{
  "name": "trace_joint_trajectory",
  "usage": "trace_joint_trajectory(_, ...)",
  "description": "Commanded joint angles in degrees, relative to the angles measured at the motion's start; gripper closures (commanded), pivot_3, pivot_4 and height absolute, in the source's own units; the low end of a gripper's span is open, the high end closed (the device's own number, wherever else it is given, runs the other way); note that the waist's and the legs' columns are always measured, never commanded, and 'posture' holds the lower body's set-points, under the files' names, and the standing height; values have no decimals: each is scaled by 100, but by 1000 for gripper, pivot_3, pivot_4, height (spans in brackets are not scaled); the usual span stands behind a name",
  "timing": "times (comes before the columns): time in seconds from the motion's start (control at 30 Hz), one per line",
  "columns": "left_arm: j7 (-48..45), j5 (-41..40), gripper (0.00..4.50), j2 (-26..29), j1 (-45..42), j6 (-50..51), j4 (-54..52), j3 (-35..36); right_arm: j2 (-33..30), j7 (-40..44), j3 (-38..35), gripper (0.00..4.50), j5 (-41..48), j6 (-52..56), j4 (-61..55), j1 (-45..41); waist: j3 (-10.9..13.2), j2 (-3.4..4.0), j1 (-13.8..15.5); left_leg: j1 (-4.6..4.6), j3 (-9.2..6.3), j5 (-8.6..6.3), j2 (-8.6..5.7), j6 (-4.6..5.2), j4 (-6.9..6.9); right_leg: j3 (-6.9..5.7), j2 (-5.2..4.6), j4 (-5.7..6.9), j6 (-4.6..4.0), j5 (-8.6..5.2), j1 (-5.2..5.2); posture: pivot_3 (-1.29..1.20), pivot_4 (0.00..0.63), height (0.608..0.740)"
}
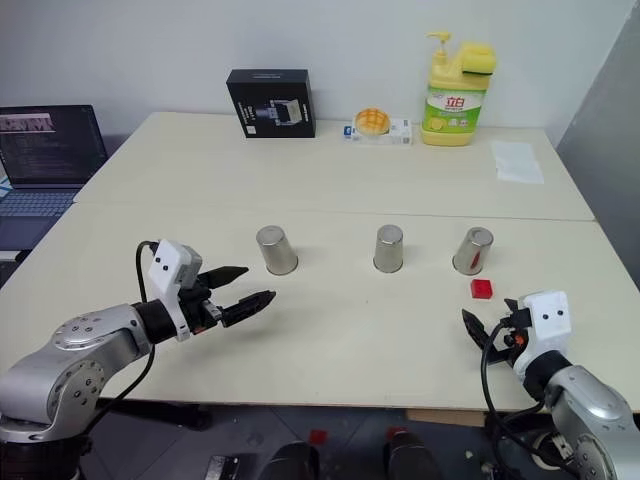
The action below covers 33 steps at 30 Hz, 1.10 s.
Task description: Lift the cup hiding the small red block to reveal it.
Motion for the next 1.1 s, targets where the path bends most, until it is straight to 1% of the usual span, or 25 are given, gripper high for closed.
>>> trace_joint_trajectory(0.03, 19, -23, 0, -18, 2, -115, -208, -25, 37, -89, -15, 26, -40, -142, -241, -3, 0, 0, 0, 0, 0, 0, 0, 0, 0, 0, 0, 0, 0, 0, 0, 0, 150, 740)
trace_joint_trajectory(0.47, -11, -55, 0, 44, 58, -90, -262, 8, 126, -231, 85, 26, -68, -178, -201, -32, 0, 0, 1, 0, 0, 0, 0, 0, 0, 1, 0, 0, 0, 0, 0, 0, 150, 740)
trace_joint_trajectory(1.1, -87, -63, 0, 146, 116, -186, -180, 72, 165, -213, 126, 26, -85, -216, -93, -93, 0, 0, 0, 1, 0, 0, 0, 0, 0, 0, 0, 0, 0, 0, 0, 0, 150, 740)
